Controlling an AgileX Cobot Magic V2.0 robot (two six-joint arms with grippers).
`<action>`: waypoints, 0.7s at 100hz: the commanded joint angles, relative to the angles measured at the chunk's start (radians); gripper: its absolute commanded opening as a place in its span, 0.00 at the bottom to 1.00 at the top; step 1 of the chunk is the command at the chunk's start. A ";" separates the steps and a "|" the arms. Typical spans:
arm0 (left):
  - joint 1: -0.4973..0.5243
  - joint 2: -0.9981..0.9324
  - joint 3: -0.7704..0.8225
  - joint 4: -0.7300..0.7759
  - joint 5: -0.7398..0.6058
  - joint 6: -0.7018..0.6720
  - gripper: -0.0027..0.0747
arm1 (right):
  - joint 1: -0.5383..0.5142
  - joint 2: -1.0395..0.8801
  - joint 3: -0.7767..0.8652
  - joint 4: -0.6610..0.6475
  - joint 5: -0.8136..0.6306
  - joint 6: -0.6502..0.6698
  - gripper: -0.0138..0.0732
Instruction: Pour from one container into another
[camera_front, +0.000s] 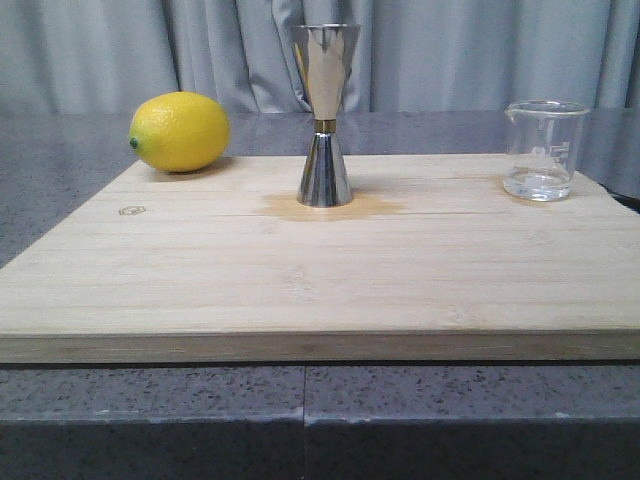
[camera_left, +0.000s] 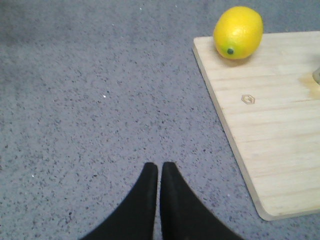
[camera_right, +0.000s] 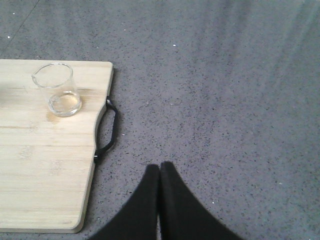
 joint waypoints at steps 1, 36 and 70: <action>0.054 -0.034 0.038 -0.066 -0.177 0.091 0.01 | -0.005 0.012 -0.022 -0.029 -0.065 -0.008 0.08; 0.193 -0.238 0.418 -0.207 -0.606 0.231 0.01 | -0.005 0.012 -0.022 -0.029 -0.065 -0.008 0.08; 0.197 -0.373 0.616 -0.135 -0.789 0.229 0.01 | -0.005 0.012 -0.022 -0.029 -0.065 -0.008 0.08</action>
